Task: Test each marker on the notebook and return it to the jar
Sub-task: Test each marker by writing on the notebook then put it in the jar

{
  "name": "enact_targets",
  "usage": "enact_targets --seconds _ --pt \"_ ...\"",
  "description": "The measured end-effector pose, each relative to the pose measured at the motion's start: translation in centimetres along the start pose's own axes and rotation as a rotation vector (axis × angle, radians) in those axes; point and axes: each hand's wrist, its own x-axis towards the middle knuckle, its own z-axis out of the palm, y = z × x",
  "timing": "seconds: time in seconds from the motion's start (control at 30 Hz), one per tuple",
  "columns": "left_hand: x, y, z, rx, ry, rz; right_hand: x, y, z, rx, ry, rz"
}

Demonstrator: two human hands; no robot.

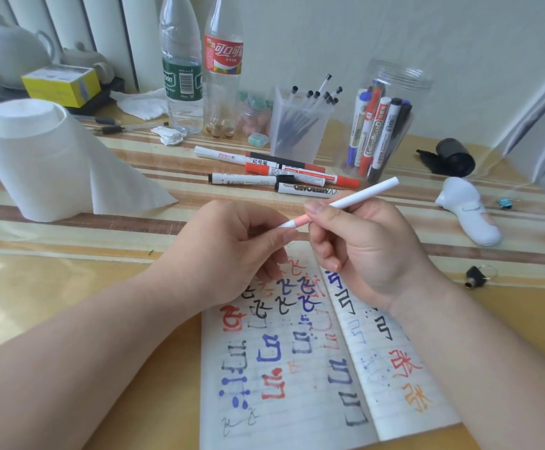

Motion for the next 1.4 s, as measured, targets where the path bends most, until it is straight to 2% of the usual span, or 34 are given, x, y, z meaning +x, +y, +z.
enact_targets --seconds 0.17,0.27,0.37,0.5,0.67,0.77,1.0,1.3,1.4 --pt "-0.5 0.2 0.2 0.086 0.062 0.04 0.1 -0.3 0.4 0.05 0.023 0.111" --pt "-0.4 0.3 0.3 0.074 0.035 -0.021 0.0 0.0 0.6 0.022 0.074 0.132" --pt "0.0 0.4 0.4 0.071 -0.008 -0.058 0.2 -0.2 0.6 -0.01 0.154 0.013" --pt "0.5 0.6 0.6 0.086 -0.004 -0.137 0.5 -1.2 -0.1 0.137 0.301 -0.214" --pt "0.2 0.8 0.7 0.136 -0.003 -0.097 0.1 -0.9 0.2 -0.084 0.352 -0.353" --pt "-0.1 0.8 0.9 0.134 0.026 -0.076 0.0 -1.0 0.4 -0.166 0.387 -0.383" --pt "0.2 0.7 1.0 0.146 -0.014 -0.146 -0.1 -0.7 0.5 -0.111 0.398 -0.361" --pt "0.3 0.7 0.5 0.061 0.003 -0.159 -0.4 -2.6 0.2 -0.195 0.378 -0.491" --pt "0.1 0.6 0.4 0.118 -0.007 -0.172 -0.1 -4.5 -0.2 -0.266 0.389 -0.551"
